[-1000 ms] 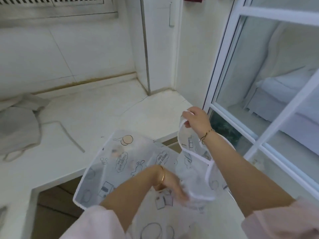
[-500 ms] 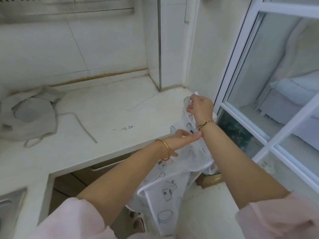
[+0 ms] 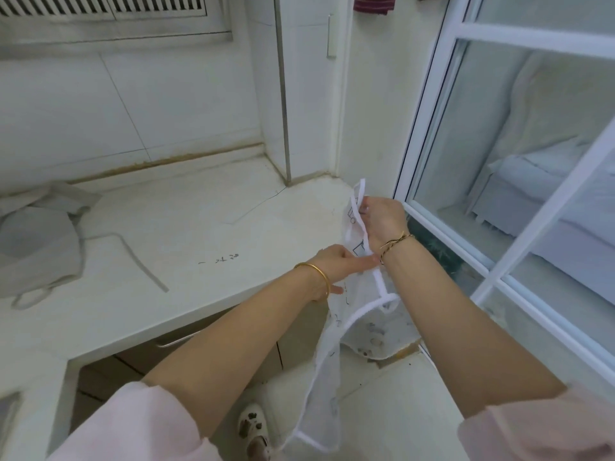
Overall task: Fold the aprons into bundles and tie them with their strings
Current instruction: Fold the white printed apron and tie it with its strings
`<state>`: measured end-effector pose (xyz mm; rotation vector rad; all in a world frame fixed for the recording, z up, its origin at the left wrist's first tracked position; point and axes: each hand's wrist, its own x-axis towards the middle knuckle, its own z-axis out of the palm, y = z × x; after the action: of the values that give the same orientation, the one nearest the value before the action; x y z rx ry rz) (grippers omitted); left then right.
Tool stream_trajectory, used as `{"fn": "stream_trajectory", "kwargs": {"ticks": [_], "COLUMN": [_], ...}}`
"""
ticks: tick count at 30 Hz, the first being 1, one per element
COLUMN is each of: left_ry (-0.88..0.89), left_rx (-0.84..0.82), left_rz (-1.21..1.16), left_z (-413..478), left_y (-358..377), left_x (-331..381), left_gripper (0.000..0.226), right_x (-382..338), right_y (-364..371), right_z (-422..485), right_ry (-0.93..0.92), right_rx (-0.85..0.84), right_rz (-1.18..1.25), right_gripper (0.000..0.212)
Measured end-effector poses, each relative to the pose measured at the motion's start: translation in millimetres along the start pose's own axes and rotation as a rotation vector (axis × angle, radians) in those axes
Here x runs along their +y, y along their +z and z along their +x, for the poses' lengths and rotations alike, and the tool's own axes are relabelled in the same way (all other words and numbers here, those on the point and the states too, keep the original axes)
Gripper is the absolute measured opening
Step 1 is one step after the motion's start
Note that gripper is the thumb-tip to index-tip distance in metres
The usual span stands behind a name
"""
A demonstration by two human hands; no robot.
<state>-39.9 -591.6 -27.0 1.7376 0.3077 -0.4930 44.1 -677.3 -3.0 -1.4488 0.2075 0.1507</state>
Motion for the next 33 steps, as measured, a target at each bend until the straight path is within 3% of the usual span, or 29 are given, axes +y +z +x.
{"fn": "stream_trajectory", "kwargs": {"ticks": [4, 6, 9, 11, 13, 15, 17, 19, 21, 24, 26, 28, 31, 33], "left_ry": [0.082, 0.100, 0.091, 0.132, 0.184, 0.164, 0.095, 0.047, 0.010, 0.028, -0.024, -0.078, -0.137, -0.155], "left_rx": [0.177, 0.275, 0.376, 0.404, 0.373, 0.276, 0.167, 0.083, 0.108, 0.342, 0.470, 0.497, 0.338, 0.140], "left_rz": [0.115, 0.173, 0.200, 0.337, 0.512, 0.627, 0.724, 0.848, 0.968, 1.185, 1.277, 1.148, 0.383, -0.002], "left_z": [7.0, 7.7, 6.4, 3.1, -0.6, -3.4, -8.7, -15.9, -17.8, -12.6, -11.5, -10.3, -15.8, -19.7], "left_y": [-8.7, -23.5, -53.0, -73.6, -91.0, -103.1, -113.5, -123.2, -130.4, -138.0, -143.6, -149.9, -148.7, -150.5], "left_x": [3.4, 4.7, 0.4, -3.0, -1.8, 2.2, 5.8, 5.9, 1.7, -9.5, -15.3, -18.0, -13.6, -11.9], "left_gripper": [0.019, 0.013, 0.010, 0.009, 0.010, 0.028, 0.061, 0.078, 0.068, 0.015, 0.009, 0.012, 0.011, 0.031], "right_x": [-5.7, -5.5, 2.1, 3.6, 6.0, 8.1, 7.6, 6.3, 2.2, 1.5, 6.4, 11.0, 16.2, 18.1], "right_y": [-2.3, -5.8, -16.1, -21.3, -22.0, -20.1, -17.2, -16.9, -16.4, -12.8, -11.7, -13.0, -16.1, -16.4], "right_z": [-3.0, -6.9, 4.9, 10.0, 12.5, 11.7, 12.8, 15.5, 16.4, 14.4, 16.6, 19.2, 25.5, 28.2], "right_ry": [-0.018, -0.057, -0.206, -0.298, -0.407, -0.508, -0.517, -0.474, -0.425, -0.415, -0.406, -0.404, -0.395, -0.356], "right_rx": [-0.056, 0.006, 0.075, 0.123, 0.043, -0.025, -0.043, -0.087, -0.168, -0.239, -0.240, -0.219, -0.187, -0.175], "right_rz": [-0.010, 0.059, -0.238, -0.501, -0.844, -1.091, -1.136, -1.162, -1.230, -1.297, -1.257, -1.195, -1.143, -1.114], "right_gripper": [0.024, 0.025, 0.031, 0.027, 0.031, 0.030, 0.025, 0.021, 0.020, 0.010, 0.010, 0.012, 0.014, 0.016]}}
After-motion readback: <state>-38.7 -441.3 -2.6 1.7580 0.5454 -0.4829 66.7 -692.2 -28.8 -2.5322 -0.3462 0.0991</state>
